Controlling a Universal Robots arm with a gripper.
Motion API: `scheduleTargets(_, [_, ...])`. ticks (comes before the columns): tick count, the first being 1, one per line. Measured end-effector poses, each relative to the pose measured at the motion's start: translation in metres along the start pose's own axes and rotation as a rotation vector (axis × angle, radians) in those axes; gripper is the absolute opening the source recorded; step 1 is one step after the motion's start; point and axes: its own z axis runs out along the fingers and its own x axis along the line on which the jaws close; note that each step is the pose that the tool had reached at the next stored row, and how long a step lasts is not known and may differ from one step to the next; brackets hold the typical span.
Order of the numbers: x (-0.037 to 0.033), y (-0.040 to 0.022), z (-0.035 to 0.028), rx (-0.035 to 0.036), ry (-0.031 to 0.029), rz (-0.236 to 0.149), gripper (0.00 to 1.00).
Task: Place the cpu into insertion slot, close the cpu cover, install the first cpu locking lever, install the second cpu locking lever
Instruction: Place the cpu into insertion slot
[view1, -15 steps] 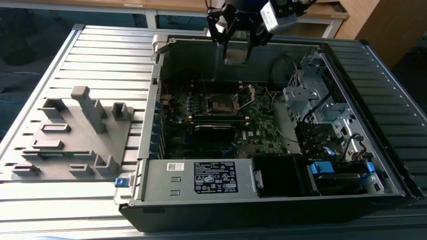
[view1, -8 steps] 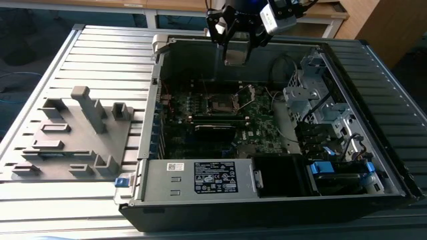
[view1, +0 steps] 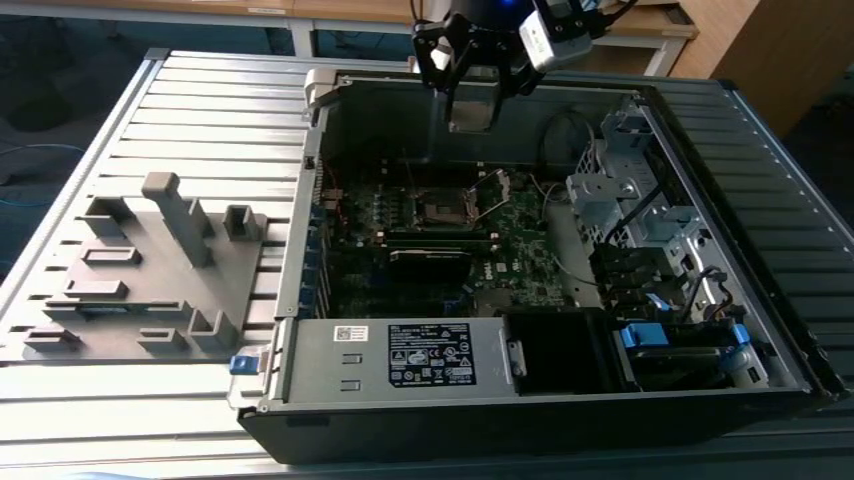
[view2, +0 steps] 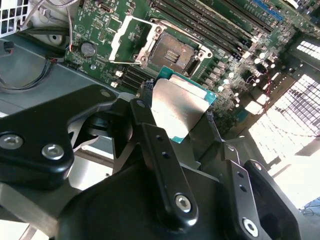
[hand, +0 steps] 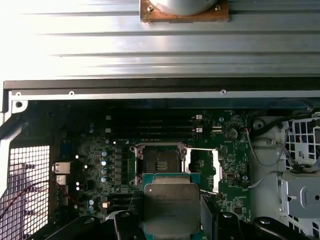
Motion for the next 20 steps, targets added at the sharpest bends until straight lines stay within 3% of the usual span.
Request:
scheduleTargets(2, [-0.0001, -0.0003, 0.0033, -0.0001, 0.0, 0.0, 0.54])
scheduleTargets(10, [-0.0001, -0.0003, 0.0037, -0.0003, -0.0001, 0.0, 0.54])
scheduleTargets(20, [-0.0003, -0.0012, 0.0148, -0.0002, 0.0, 0.0, 0.54])
